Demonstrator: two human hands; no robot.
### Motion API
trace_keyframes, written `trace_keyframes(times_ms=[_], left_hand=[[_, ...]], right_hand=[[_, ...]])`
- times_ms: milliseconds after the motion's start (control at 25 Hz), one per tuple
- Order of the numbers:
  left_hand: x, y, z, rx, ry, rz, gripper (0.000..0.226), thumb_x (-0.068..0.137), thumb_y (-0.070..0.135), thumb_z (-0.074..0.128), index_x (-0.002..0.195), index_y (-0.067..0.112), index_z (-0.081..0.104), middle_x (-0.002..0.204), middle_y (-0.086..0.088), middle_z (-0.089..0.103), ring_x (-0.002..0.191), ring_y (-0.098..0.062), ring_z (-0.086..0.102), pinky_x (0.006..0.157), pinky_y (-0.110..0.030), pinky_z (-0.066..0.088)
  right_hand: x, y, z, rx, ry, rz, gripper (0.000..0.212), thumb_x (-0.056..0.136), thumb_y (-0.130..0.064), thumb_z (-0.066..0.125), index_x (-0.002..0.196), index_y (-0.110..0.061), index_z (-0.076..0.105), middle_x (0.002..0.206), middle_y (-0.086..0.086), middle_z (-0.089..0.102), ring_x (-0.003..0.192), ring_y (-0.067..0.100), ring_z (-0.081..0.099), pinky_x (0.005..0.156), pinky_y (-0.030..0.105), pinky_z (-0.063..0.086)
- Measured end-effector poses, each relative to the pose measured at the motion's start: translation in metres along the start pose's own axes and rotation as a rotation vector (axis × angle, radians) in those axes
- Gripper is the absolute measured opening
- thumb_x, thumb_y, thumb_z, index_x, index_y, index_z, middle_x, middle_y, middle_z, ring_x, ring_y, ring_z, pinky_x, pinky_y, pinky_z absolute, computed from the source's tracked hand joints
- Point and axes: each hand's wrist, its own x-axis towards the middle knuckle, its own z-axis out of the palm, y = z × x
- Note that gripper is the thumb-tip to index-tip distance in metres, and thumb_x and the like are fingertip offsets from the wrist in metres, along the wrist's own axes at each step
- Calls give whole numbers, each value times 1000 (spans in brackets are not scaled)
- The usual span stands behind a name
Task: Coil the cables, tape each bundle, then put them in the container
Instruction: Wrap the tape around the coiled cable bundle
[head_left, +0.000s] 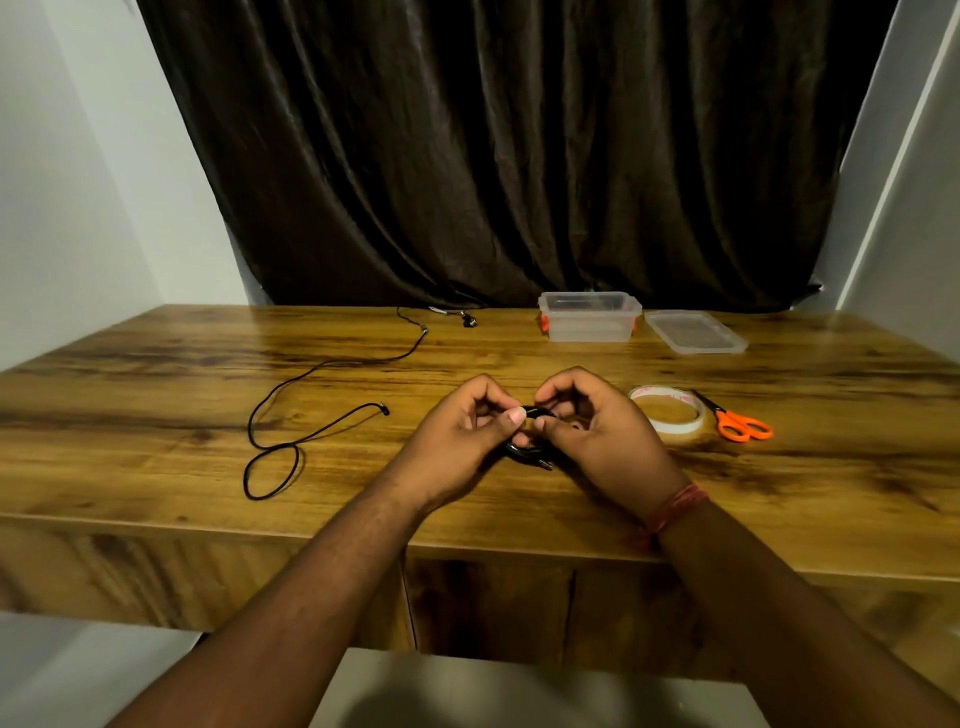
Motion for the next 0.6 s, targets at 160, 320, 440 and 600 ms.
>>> trace_keyframes(times_ms=[160,320,440,600], left_hand=[[-1,6,2,-13,6,-22,9,96,-2,53,92,6,55,81,-12,60,74,-16,64,84,-35,52],[-1,7,6,-3,-43,-35,6,98,1,51,97,6,55,79,-7,64,66,-13,59,67,-23,52],[-1,5,4,34,-72,-7,6,96,2,55,92,5,54,70,0,66,60,-12,56,62,-22,49],[0,5,1,16,-18,-2,11,96,1,56,87,7,53,62,-3,61,59,-11,55,66,-24,48]], right_hand=[[2,5,-2,7,17,-26,28,85,-2,66,92,-28,60,75,-16,57,74,4,56,72,30,50],[-2,0,0,-106,-5,-90,25,84,-4,67,90,-27,61,83,-6,62,81,15,60,76,36,53],[-3,-3,1,-169,-25,-135,19,84,-6,68,91,-23,61,86,-3,63,81,14,61,73,33,52],[0,2,2,-48,-36,-56,22,84,-10,69,91,-28,60,81,-4,63,77,15,60,71,39,54]])
